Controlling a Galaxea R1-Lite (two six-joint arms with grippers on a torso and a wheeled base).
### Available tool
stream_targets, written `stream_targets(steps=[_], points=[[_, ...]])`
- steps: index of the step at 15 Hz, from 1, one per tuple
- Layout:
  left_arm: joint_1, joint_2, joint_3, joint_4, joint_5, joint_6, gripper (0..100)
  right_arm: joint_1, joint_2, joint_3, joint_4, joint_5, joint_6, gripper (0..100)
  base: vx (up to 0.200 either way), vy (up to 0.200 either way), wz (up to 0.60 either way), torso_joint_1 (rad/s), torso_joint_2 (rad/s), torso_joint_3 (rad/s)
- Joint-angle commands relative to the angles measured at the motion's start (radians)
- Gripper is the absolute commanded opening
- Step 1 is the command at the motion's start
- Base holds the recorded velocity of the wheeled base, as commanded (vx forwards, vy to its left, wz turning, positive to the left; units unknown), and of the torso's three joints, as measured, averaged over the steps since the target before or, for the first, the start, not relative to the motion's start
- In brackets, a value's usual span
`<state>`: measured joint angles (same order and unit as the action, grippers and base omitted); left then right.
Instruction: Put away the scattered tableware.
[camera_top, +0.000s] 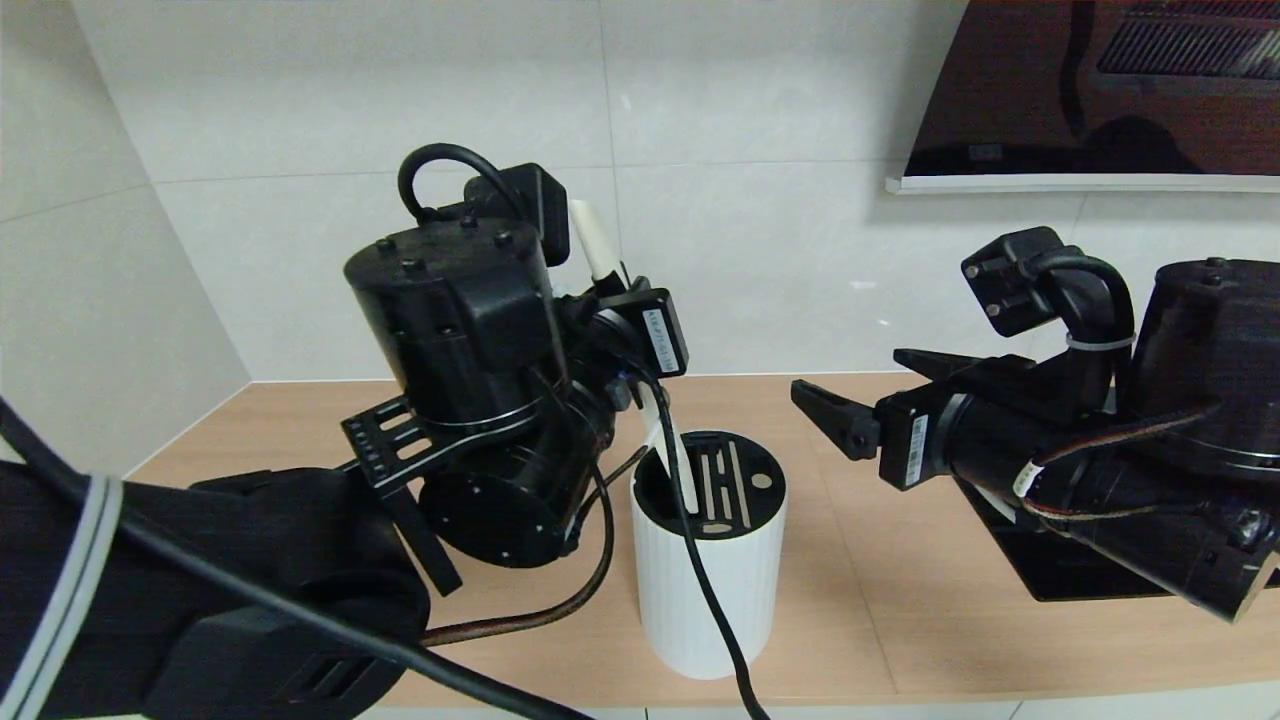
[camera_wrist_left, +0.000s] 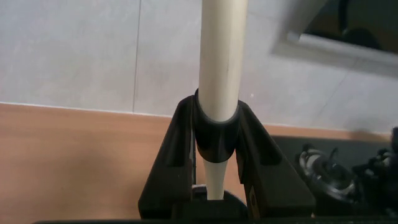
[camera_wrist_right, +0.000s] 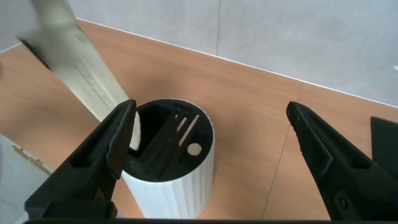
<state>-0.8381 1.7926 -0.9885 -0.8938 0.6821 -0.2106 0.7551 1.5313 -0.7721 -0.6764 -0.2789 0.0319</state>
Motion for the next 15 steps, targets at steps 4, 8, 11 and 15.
stream_targets(steps=[4, 8, 11, 15], points=[[0.001, 0.021, 0.005, -0.004, -0.001, 0.0, 0, 0.0, 0.0, 0.001, 0.0, 0.0, 0.0, 100, 0.0, 0.0, 0.0, 0.0, 0.0, 0.0], [0.001, 0.079, 0.001, -0.051, -0.006, -0.004, 0, 0.001, 0.0, 0.002, 0.0, 0.0, 0.0, 100, 0.0, 0.0, 0.0, 0.0, 0.0, 0.0], [0.004, 0.107, 0.002, -0.06, -0.004, -0.004, 0, 0.001, 0.004, 0.004, 0.0, 0.0, 0.0, 100, 0.0, 0.0, 0.0, 0.0, 0.0, 0.0], [0.005, 0.142, 0.005, -0.062, -0.001, -0.007, 0, 0.001, 0.009, 0.005, 0.001, 0.0, 0.0, 100, 0.0, 0.0, 0.0, 0.0, 0.0, 0.0]])
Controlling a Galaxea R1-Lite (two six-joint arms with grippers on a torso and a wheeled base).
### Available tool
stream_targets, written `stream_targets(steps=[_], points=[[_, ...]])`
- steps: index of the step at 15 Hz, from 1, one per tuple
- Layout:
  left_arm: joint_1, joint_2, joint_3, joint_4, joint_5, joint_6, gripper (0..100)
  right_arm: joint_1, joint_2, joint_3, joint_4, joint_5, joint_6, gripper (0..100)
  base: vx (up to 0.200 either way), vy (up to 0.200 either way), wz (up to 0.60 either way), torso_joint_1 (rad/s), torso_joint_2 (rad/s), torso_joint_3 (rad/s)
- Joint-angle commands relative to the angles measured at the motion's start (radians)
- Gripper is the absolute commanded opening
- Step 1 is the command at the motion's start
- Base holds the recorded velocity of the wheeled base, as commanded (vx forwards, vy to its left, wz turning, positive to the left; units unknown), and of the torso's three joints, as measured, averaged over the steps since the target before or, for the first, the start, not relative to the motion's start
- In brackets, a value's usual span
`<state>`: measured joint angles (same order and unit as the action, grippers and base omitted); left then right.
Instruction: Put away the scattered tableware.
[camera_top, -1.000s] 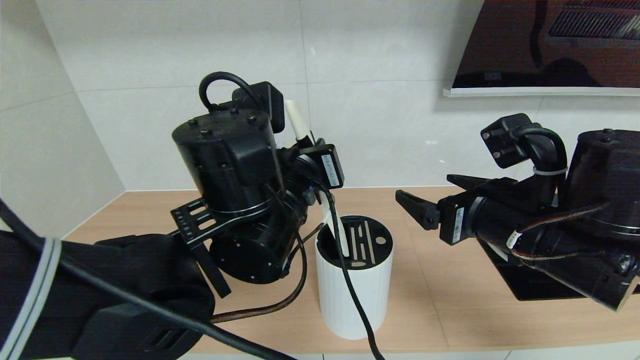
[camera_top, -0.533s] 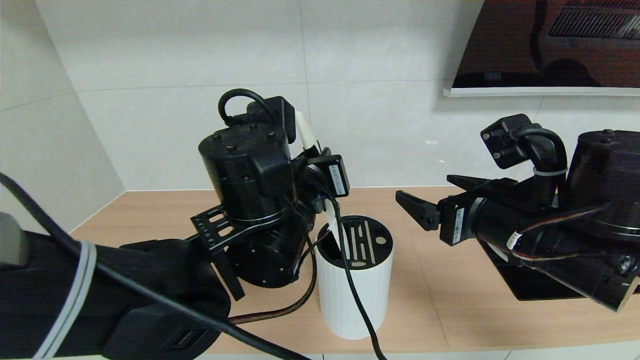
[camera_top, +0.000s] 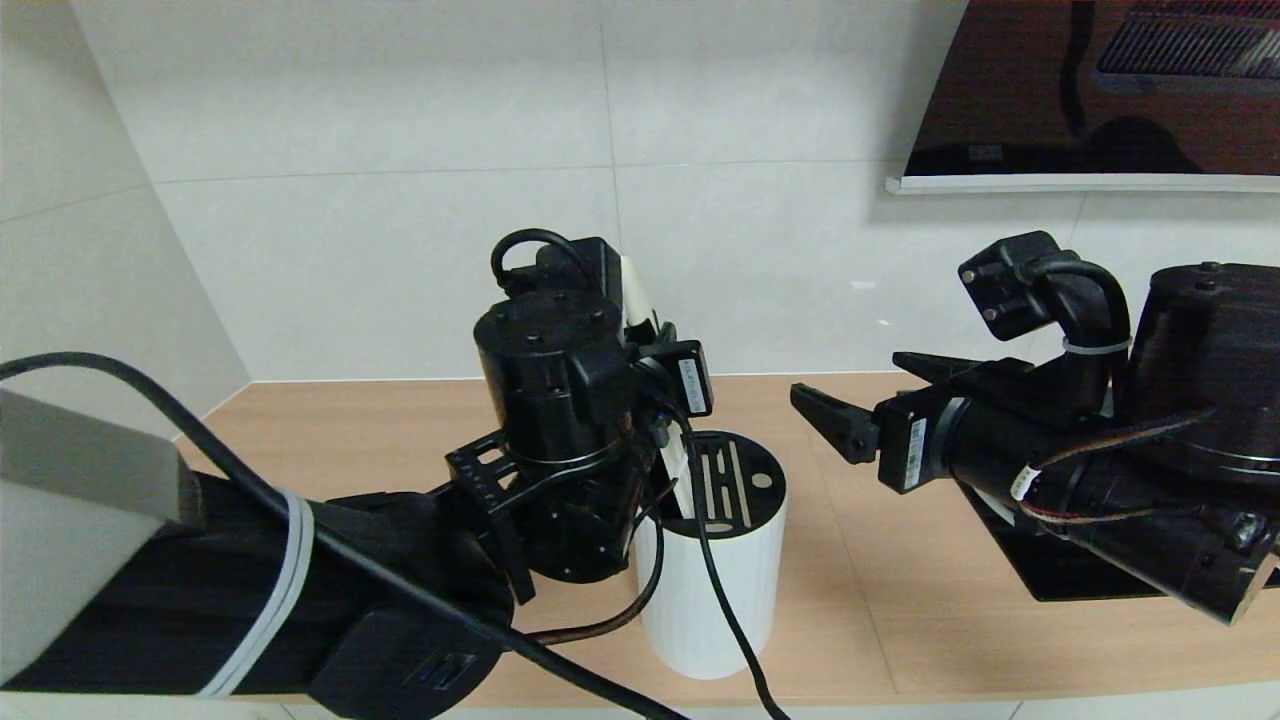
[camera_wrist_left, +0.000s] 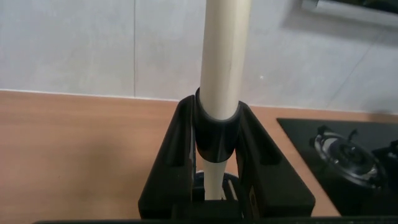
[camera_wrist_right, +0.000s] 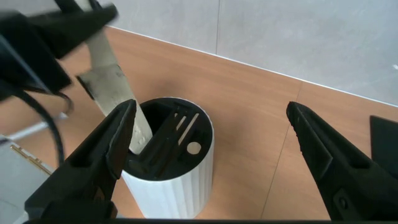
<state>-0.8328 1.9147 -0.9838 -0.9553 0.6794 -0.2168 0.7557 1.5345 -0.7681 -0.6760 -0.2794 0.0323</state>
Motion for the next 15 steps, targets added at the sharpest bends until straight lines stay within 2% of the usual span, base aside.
stream_targets(steps=[1, 4, 6, 15], points=[[0.0, 0.027, 0.001, 0.0, 0.003, -0.001, 0, 0.001, 0.007, 0.001, -0.001, 0.0, 0.0, 100, 0.0, 0.0, 0.0, 0.0, 0.0, 0.0], [0.0, 0.05, -0.001, 0.0, 0.005, -0.006, 0, -0.001, 0.004, 0.001, -0.001, 0.0, 0.0, 100, 0.0, 0.0, 0.0, 0.0, 0.0, 0.0], [-0.002, 0.075, -0.001, 0.0, 0.005, -0.027, 0, -0.001, 0.001, 0.001, -0.001, 0.0, 0.0, 100, 0.0, 0.0, 0.0, 0.0, 0.0, 0.0], [-0.002, 0.187, -0.007, -0.033, 0.006, -0.029, 0, -0.013, 0.004, 0.001, -0.001, 0.0, -0.003, 100, 0.0, 0.0, 0.0, 0.0, 0.0, 0.0]])
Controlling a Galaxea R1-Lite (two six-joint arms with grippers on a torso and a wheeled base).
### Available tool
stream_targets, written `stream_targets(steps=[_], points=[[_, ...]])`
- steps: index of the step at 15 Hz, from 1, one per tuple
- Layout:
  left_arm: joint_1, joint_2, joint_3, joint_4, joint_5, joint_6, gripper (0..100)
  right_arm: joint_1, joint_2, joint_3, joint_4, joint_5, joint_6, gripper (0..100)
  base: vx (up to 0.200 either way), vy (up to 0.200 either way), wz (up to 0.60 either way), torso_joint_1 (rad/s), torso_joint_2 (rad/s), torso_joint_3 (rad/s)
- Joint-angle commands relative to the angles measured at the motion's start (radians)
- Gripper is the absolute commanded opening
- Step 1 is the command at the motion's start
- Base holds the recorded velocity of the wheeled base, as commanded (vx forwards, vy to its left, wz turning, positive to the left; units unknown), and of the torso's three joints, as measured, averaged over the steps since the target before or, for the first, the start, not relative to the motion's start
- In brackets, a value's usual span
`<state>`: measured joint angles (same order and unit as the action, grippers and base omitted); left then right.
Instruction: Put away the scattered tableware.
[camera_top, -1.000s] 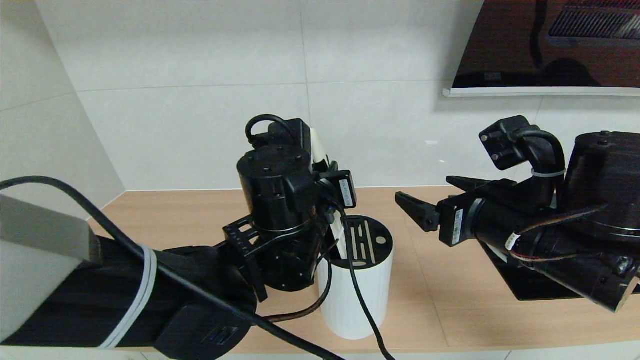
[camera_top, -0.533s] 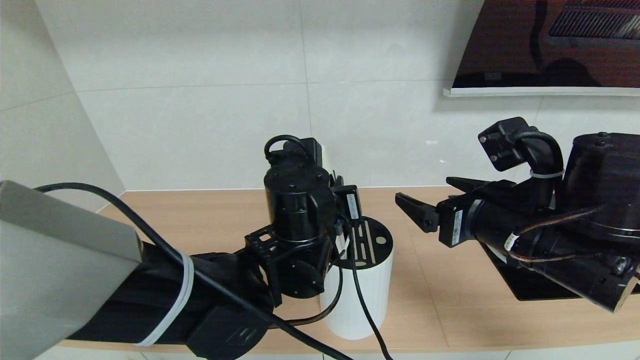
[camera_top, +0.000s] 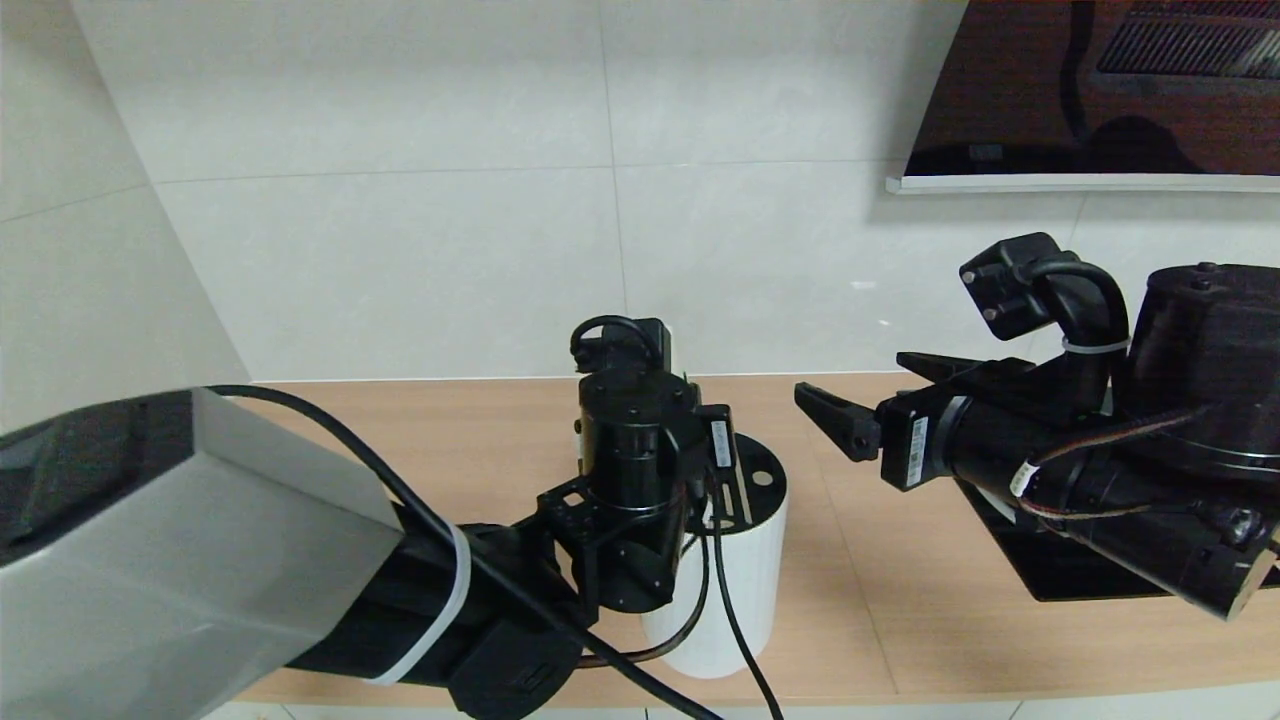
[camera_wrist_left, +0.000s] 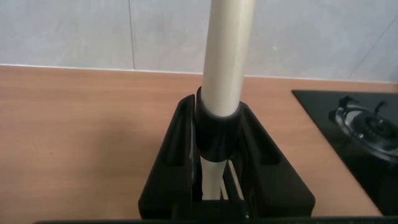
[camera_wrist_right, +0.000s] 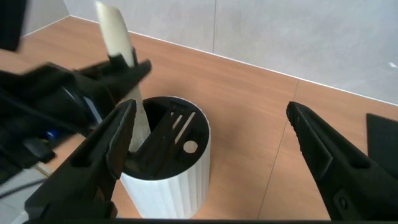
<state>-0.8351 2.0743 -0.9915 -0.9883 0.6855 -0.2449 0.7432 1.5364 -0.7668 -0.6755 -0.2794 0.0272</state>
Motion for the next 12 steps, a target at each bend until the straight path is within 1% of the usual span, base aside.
stream_targets(steps=[1, 12], points=[[0.001, 0.033, 0.001, -0.006, 0.003, 0.001, 0, -0.002, 0.002, 0.001, -0.001, 0.0, -0.009, 100, 0.0, 0.0, 0.0, 0.0, 0.0, 0.0], [-0.015, 0.058, 0.025, -0.012, 0.005, 0.006, 0, -0.002, 0.005, 0.004, -0.001, 0.0, -0.012, 100, 0.0, 0.0, 0.0, 0.0, 0.0, 0.0]])
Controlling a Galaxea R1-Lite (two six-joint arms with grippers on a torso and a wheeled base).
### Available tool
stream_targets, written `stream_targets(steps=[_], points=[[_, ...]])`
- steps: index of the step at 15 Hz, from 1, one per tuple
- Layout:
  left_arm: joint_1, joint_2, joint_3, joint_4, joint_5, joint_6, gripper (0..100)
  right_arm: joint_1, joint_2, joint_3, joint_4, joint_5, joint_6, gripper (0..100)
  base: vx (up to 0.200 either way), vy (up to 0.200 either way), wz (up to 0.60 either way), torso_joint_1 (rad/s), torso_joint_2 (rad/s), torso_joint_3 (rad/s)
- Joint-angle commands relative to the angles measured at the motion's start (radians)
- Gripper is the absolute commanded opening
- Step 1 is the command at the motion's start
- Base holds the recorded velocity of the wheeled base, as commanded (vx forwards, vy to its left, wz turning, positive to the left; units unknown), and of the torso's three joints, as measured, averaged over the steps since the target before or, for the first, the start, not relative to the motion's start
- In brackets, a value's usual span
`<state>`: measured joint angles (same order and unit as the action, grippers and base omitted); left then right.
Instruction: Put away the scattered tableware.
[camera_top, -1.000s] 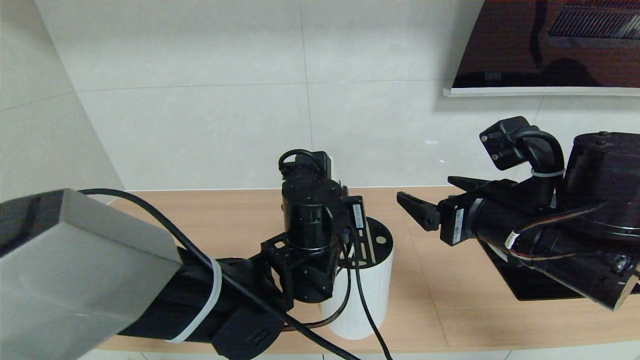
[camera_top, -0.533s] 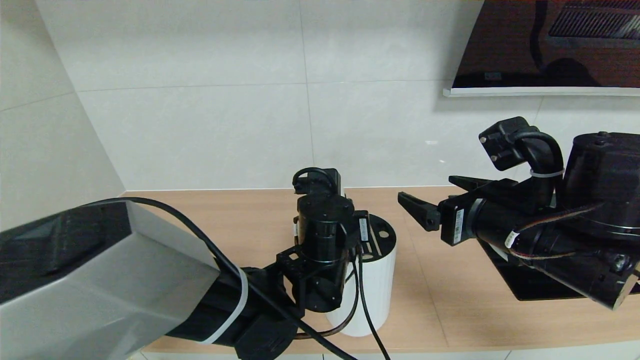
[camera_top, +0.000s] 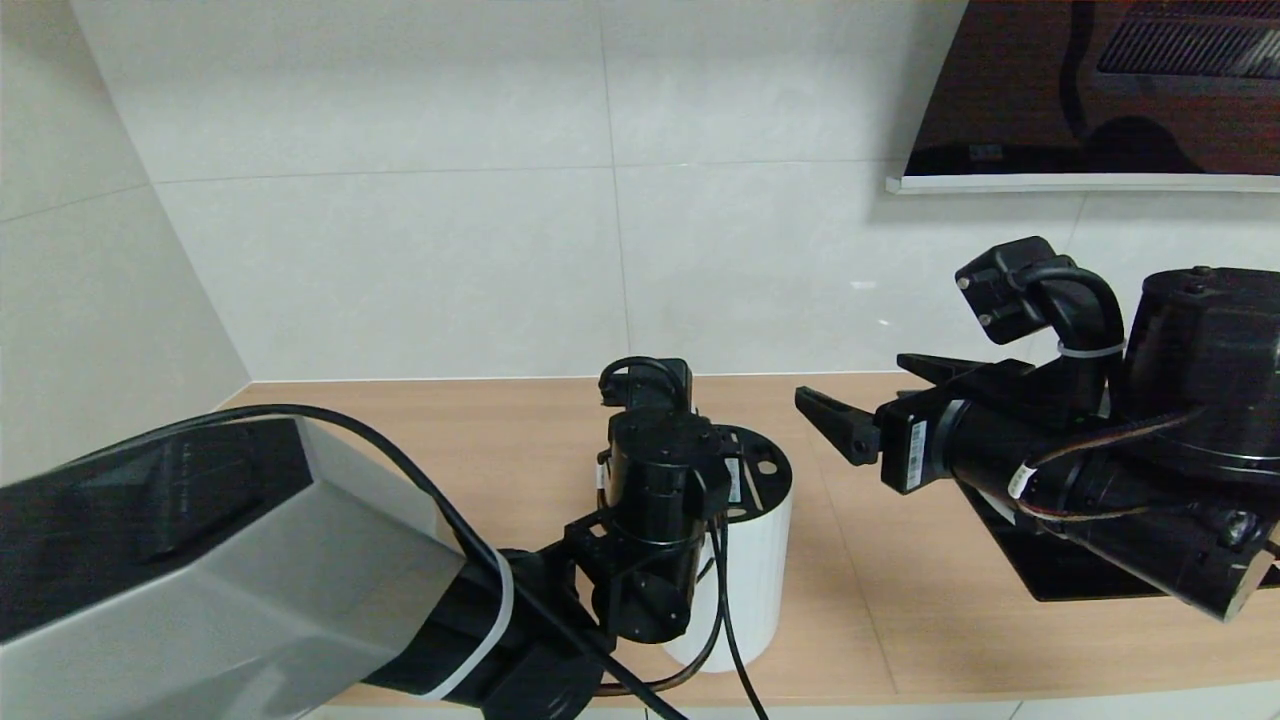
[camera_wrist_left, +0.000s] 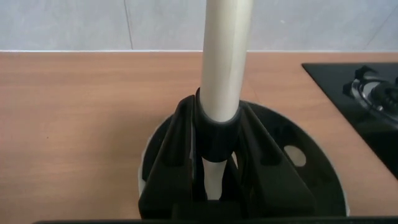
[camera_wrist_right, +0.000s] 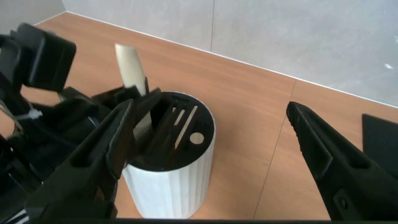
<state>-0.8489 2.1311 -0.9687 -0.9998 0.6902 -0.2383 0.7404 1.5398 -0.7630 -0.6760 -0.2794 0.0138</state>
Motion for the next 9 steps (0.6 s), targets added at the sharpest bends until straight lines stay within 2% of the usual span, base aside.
stream_targets(steps=[1, 2, 3, 9], points=[[-0.001, 0.0, 0.002, 0.0, 0.0, -0.001, 0, 0.0, 0.002, 0.001, -0.001, 0.0, 0.0, 100, 0.0, 0.0, 0.0, 0.0, 0.0, 0.0], [-0.001, 0.0, 0.002, 0.0, 0.0, -0.001, 0, 0.0, 0.002, 0.001, -0.001, 0.0, 0.0, 100, 0.0, 0.0, 0.0, 0.0, 0.0, 0.0], [-0.001, -0.002, 0.002, 0.0, 0.0, -0.001, 100, 0.0, 0.002, 0.001, -0.001, 0.0, 0.0, 100, 0.0, 0.0, 0.0, 0.0, 0.0, 0.0], [-0.002, -0.074, 0.035, 0.0, -0.001, 0.001, 100, 0.0, -0.001, 0.001, -0.001, 0.0, 0.0, 100, 0.0, 0.0, 0.0, 0.0, 0.0, 0.0]])
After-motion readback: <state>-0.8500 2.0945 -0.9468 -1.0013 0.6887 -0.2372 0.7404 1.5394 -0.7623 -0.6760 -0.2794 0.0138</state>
